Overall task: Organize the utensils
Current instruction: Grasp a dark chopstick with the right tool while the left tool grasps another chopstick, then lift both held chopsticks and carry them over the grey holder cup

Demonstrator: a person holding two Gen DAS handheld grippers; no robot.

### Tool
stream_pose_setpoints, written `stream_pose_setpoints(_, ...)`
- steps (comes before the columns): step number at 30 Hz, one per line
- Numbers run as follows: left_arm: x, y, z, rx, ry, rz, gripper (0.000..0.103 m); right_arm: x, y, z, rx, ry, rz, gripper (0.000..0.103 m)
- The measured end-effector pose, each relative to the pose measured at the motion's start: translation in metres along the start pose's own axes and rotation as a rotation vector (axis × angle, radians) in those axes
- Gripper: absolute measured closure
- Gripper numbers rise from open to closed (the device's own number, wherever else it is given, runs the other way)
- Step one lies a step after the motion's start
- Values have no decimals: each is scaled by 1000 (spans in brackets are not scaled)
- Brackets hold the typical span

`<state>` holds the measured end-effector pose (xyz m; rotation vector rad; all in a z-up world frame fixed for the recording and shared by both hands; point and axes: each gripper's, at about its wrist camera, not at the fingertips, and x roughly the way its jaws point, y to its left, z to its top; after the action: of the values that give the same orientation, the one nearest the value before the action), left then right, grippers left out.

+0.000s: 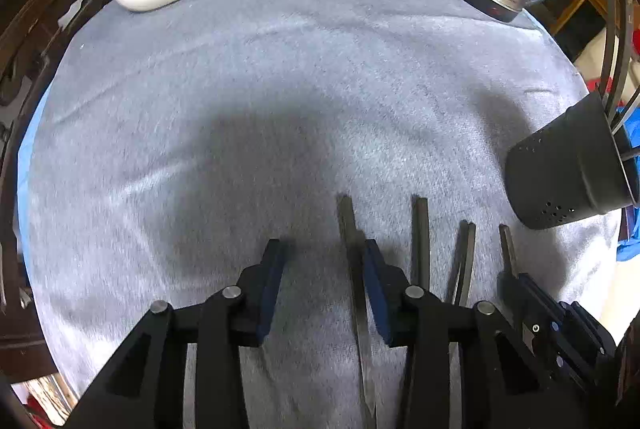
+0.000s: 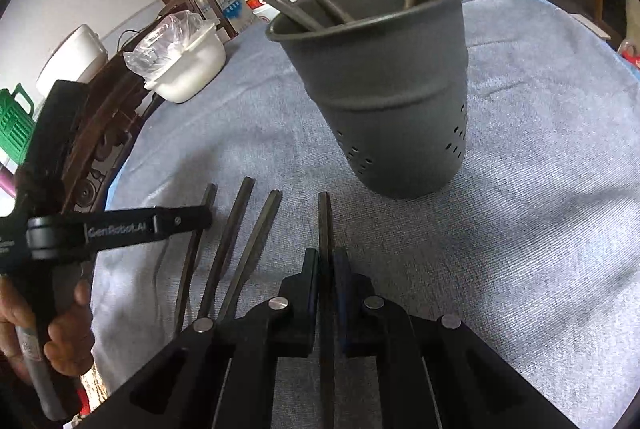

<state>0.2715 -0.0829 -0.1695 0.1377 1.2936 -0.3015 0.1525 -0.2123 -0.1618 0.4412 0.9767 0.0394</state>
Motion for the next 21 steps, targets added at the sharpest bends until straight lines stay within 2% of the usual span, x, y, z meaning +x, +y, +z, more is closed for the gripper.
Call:
stream_pose_setpoints(1,1,-2,2,12,-4,5,66,0,0,0,5,4,0,93)
stream_pose_setpoints(5,3,-7,3,56,-20,-1,90,3,1,3,22,22,-9,93)
stream_pose_setpoints(6,2,-11,5,57,-21,-9,93,4,2,4,22,28,-20,93)
stream_pose_setpoints(11,-3,1,-4,60,-26,-65,97,6,14,8,-17,47,-92,94)
stream_pose_setpoints(15,-6,7,-14,66,-13,-99,97,11,17,16,-6,77,-115,94)
stream_pose_setpoints(21,-9,11,-26,74,-2,-106,97,18,18,29,27,132,-139,94)
